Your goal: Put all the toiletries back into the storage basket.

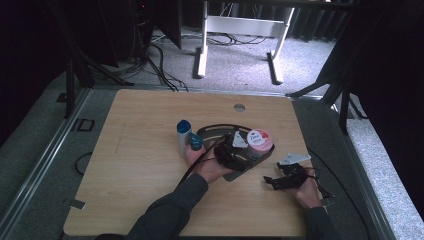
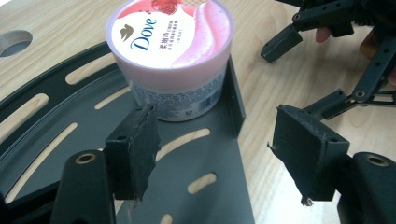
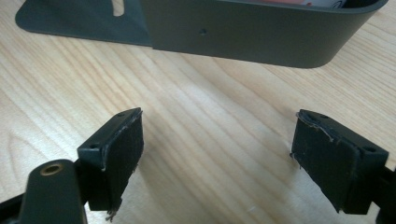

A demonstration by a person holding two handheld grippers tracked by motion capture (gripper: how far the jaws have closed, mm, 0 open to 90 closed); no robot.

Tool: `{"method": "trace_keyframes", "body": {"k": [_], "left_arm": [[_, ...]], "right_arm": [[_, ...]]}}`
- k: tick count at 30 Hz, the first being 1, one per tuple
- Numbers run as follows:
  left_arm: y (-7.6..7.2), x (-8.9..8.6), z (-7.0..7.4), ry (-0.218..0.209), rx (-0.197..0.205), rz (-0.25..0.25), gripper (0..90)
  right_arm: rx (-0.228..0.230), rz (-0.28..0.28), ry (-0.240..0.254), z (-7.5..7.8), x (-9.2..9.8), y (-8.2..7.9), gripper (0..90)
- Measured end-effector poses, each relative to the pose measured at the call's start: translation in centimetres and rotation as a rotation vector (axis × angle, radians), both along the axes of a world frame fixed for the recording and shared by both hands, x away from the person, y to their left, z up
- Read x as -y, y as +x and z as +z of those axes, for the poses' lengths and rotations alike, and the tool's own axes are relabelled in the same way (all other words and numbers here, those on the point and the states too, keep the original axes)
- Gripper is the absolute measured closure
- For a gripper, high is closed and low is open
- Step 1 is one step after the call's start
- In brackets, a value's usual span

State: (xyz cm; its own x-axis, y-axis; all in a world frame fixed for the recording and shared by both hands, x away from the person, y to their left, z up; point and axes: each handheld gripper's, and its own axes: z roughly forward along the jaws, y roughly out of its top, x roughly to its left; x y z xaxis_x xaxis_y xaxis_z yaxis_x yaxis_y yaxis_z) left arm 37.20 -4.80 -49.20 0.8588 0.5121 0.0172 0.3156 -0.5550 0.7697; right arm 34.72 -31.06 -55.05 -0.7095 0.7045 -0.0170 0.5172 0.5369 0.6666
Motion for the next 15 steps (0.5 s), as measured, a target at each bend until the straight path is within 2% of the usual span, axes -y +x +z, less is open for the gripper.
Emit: {"method": "trace_keyframes", "body": {"k": [3, 8, 15], "left_arm": [[-0.6, -0.6, 0.4, -0.027, 0.003, -0.006, 32.1], [-1.2, -1.8, 0.9, -0.045, 0.018, 0.01, 33.4], [-1.7, -3.7, 0.9, -0.081, -0.011, 0.022, 36.4]], "right_arm": [[0.007, 0.0, -0.008, -0.2, -0.1, -0.4, 14.4], [0.007, -0.006, 0.02, -0.5, -0.2, -0.9, 14.3], [0.045, -0.026, 0.059, -1.0, -0.1, -1.6, 13.4]]}}
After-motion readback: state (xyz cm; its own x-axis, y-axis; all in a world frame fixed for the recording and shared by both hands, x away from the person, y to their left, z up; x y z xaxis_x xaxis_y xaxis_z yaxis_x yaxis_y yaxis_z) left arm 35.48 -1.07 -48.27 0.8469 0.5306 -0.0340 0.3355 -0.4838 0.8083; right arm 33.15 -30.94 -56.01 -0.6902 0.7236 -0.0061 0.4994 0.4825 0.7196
